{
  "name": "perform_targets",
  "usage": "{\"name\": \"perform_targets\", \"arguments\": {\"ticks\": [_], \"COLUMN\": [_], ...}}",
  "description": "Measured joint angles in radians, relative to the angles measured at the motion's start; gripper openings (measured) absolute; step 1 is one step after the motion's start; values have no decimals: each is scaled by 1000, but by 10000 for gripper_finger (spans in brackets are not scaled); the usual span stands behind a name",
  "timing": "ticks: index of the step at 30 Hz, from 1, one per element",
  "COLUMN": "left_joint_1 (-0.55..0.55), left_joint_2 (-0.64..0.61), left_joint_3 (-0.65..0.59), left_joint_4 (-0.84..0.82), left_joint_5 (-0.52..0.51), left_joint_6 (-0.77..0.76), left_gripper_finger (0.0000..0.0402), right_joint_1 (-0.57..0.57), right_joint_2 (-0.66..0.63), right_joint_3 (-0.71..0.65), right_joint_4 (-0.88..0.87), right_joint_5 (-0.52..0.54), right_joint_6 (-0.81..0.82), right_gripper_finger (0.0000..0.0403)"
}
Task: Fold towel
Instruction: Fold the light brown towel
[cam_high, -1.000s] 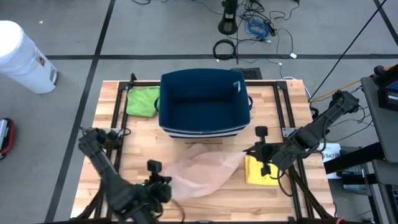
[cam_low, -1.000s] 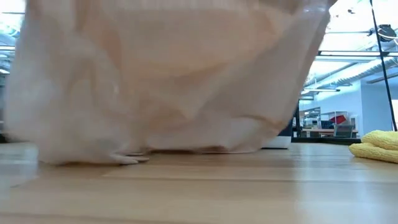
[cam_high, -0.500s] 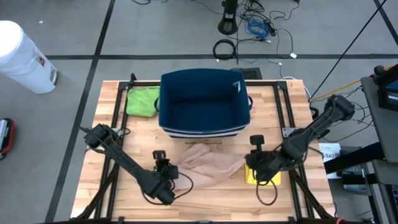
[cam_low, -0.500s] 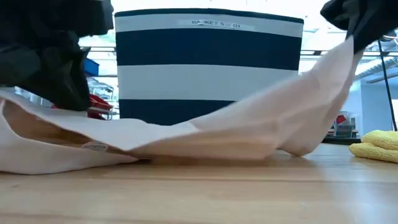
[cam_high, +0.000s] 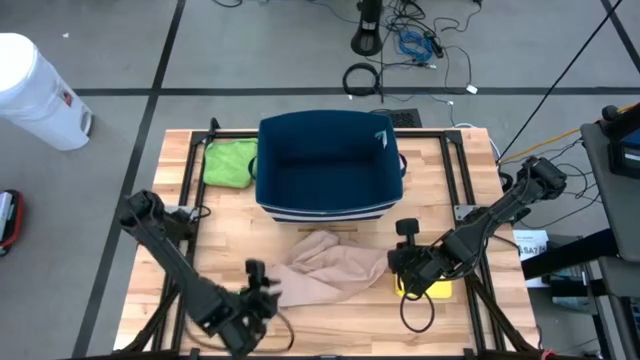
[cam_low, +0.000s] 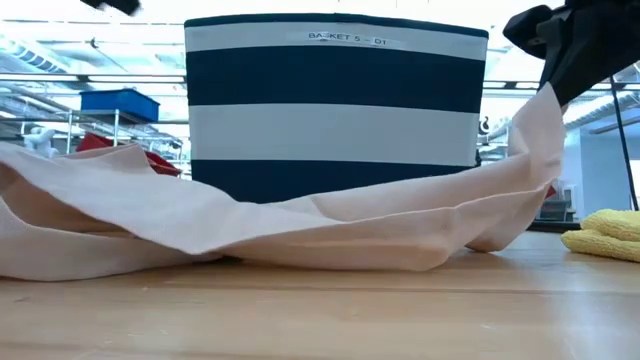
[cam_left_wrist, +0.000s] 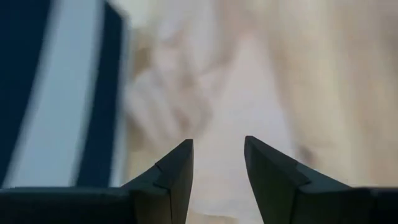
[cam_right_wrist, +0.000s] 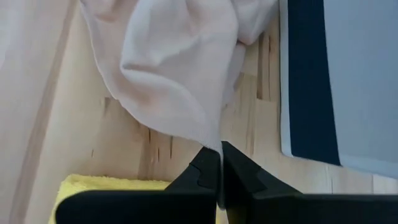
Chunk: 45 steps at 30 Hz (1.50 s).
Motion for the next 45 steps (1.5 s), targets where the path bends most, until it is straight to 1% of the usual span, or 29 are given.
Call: {"name": "perform_targets", "arguments": {"ticks": [3,6,9,13,16,20,25,29,31,34,42,45], "left_joint_1": [-47,-77,-89,-82,-79,-70,-54,-51,-48,-45,-18,-3], "left_joint_2": [30,69,109,165,196,197,197,197,197,197,197,197], "left_joint_3": [0,0,0,-1,-1,-2,-2,-2,-2,-2,-2,-2], "left_joint_4": [62,77,99,108,91,47,-11,-17,-37,-66,-73,-68], "left_joint_5": [20,21,27,82,89,67,129,138,163,175,173,148], "left_joint_6": [32,34,35,69,89,90,83,86,86,76,86,92], "left_gripper_finger": [151,151,151,151,151,151,151,150,142,120,57,35], "right_joint_1": [-5,-9,-13,-13,-13,-13,-13,-13,-13,-13,-13,-13], "right_joint_2": [0,0,0,0,-1,-1,-1,-1,-1,-1,-1,-1], "right_joint_3": [0,0,0,0,0,0,0,0,0,0,0,0], "right_joint_4": [23,35,40,40,43,46,46,50,54,56,65,69], "right_joint_5": [-2,-1,-2,-2,-3,-6,-8,-8,-8,-8,-8,-8], "right_joint_6": [-27,-46,-50,-50,-45,-39,-38,-39,-40,-43,-45,-47], "right_gripper_finger": [0,0,0,0,0,0,0,0,0,0,0,0]}}
